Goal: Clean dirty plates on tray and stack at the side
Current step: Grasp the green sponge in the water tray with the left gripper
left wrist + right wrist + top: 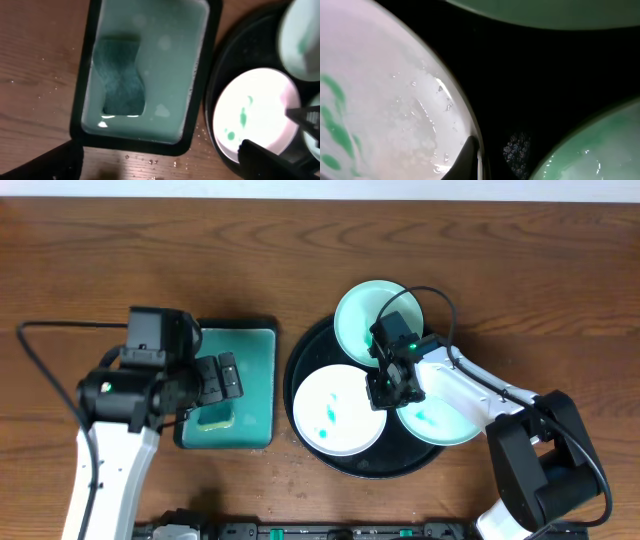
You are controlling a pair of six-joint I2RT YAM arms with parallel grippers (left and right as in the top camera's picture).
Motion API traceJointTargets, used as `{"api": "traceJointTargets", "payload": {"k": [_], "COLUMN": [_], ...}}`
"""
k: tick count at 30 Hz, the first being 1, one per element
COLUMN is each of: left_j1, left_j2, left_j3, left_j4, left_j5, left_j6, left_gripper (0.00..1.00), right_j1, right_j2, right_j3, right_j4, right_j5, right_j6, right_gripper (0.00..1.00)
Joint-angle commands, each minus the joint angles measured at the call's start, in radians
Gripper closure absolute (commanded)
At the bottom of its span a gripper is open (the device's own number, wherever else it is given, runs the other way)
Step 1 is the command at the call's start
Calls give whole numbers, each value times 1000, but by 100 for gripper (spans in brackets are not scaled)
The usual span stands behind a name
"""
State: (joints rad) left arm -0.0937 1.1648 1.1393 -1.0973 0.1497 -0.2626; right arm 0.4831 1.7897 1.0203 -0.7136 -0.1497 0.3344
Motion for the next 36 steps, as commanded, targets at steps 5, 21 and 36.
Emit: {"api": "traceJointTargets", "payload": {"k": [5,21,36], "left_j1": [-1,-1,0], "left_j2": [155,605,471], "left_j3": [-80,-89,-77], "left_j4": [59,275,163], "left_j5": [-204,-250,-212], "left_j6": [-30,-38,-39], "left_gripper": [9,56,37], "right_j1": [-12,-14,-14], "right_j2": [38,38,38], "right_j3": [-2,-2,-2], "right_j4": [18,15,11], "right_j5": [89,89,89], "right_j6": [92,91,91], "right_gripper": [99,99,99]}}
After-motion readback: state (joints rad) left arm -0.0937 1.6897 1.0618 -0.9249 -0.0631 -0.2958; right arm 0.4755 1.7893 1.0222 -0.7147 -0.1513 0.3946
